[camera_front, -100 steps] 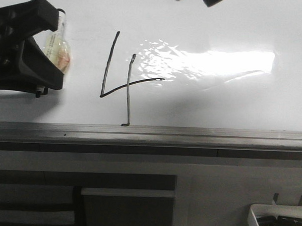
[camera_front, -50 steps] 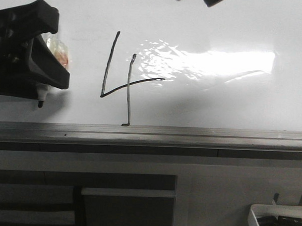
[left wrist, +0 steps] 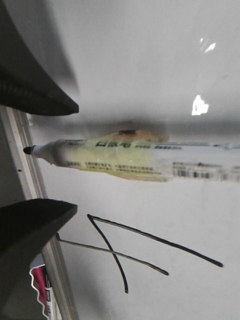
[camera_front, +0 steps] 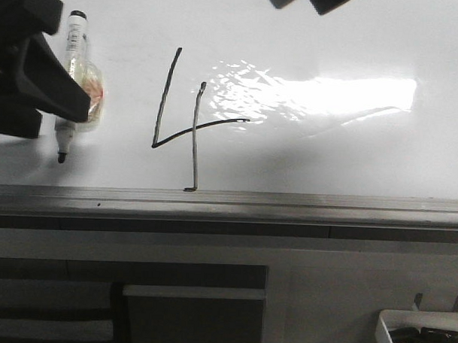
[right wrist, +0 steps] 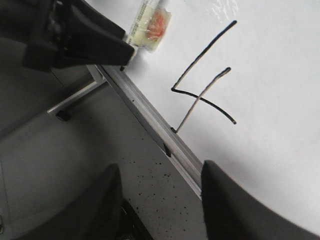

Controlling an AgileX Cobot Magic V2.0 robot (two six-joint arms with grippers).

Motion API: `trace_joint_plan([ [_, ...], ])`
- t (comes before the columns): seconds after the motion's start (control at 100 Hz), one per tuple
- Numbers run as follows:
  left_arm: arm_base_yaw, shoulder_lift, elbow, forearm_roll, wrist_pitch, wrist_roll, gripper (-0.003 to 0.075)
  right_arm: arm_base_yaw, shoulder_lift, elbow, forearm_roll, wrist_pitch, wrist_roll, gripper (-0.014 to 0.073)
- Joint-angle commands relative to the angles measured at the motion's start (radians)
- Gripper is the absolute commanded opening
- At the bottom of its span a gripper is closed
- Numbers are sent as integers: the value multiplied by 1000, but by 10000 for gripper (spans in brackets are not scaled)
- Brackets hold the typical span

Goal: Write number 4 on whiteboard

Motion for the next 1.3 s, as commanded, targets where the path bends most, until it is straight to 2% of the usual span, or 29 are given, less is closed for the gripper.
trace_joint_plan([
  [0.0,31,-85,-33,20,-18,0,350,-17,-52,-1,-6,-70,-14,197],
  [0.08,62,-158,-33,80,21,0,337,-18,-118,38,-22,-121,-14,52],
  [0.14,72,-233,-33,160,49,0,274,-18,-173,77,-25,-167,-14,-71],
  [0.17,74,-253,-33,184,52,0,242,-18,-211,97,-25,-199,-13,-62],
  [0.29,77,-381,-33,259,51,0,-24,-18,-334,178,-25,-281,-13,-48],
  [0.62,77,-625,56,339,37,2,-20,-18,-707,444,-27,-482,-13,-48],
  [0.81,77,-737,144,344,19,2,-20,-18,-879,575,-27,-489,-13,-48],
  [0.98,77,-755,164,346,19,2,-20,-18,-924,650,-27,-484,-13,-48],
  [1.29,77,-755,164,343,16,2,-20,-18,-924,680,-27,-453,-13,-50],
])
